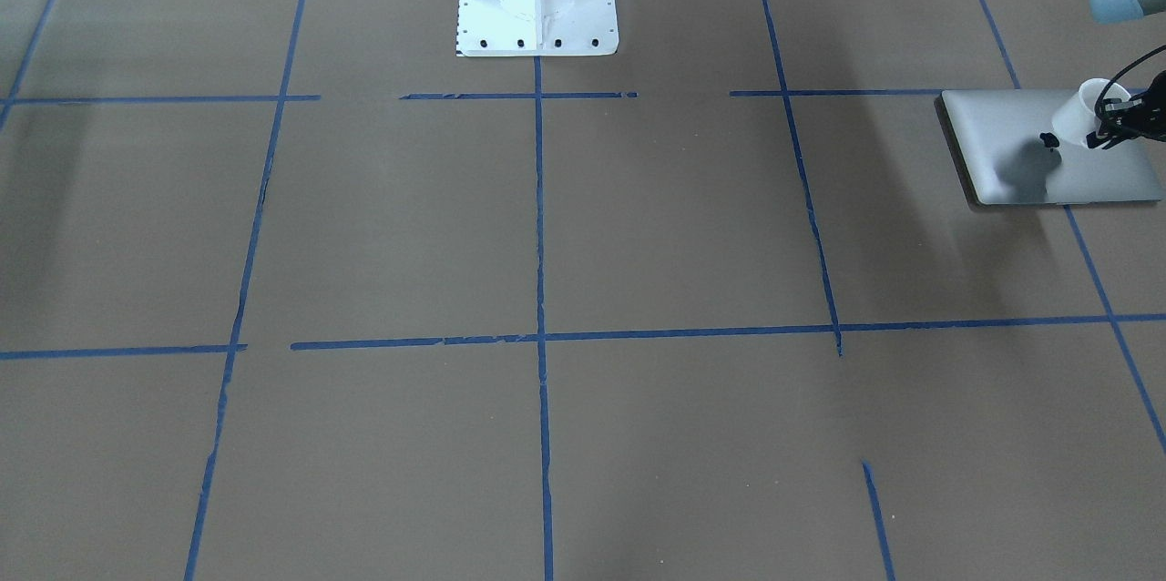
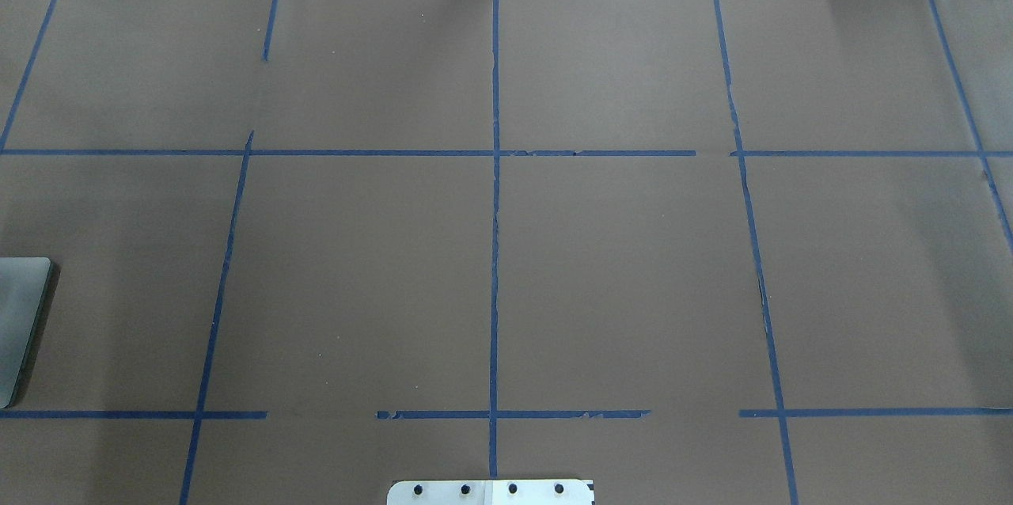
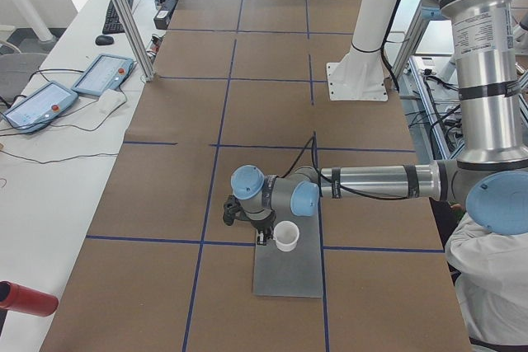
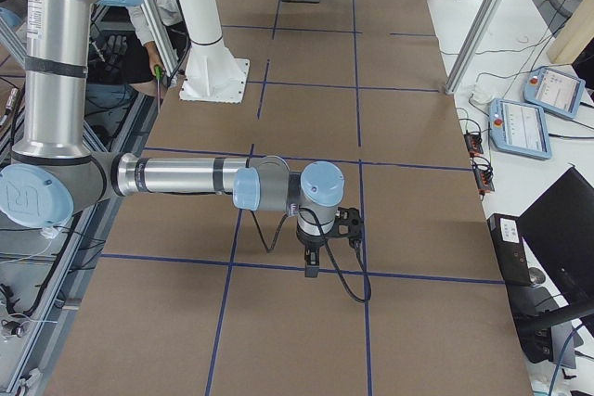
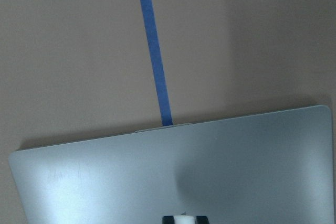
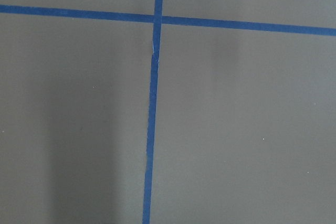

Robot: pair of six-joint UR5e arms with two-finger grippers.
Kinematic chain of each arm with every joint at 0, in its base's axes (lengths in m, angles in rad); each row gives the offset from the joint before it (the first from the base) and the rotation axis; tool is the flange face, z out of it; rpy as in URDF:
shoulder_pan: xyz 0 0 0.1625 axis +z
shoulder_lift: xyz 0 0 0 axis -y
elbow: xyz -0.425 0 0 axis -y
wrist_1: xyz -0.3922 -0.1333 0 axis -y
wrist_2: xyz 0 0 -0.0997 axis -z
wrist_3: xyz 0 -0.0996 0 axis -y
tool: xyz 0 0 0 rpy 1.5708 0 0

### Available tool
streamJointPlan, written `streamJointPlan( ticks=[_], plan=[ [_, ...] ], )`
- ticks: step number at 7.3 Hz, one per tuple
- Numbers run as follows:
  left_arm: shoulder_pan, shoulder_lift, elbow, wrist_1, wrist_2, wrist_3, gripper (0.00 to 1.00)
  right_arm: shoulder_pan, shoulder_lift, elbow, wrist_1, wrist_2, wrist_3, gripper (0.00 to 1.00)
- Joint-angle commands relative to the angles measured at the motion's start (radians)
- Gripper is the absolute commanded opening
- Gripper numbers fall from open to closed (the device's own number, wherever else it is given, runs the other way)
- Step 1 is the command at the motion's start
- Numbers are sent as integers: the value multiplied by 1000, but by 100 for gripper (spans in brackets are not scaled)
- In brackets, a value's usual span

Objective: Place cup on laptop

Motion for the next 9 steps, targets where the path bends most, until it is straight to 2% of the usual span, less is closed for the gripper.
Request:
streamJointPlan(
  ticks=[1, 5, 6, 7, 8, 9],
  plan=[
    [6, 17, 75, -149, -3, -81, 0, 0, 0, 1, 0, -1, 0, 100],
    [46, 11, 72, -209, -3, -204, 0, 0, 0, 0, 2, 1, 0, 100],
    [48, 11, 74, -209, -2, -204, 23, 0, 0, 0, 0, 1, 0, 100],
    [48, 11, 74, -209, -2, -200, 58, 0, 0, 1, 0, 1, 0, 100],
    [48, 11, 64, -205, -3, -197, 100, 0, 0, 1, 0, 1, 0, 100],
    [45, 8, 57, -199, -3, -191, 100, 0, 0, 1, 0, -1, 0, 100]
  ],
)
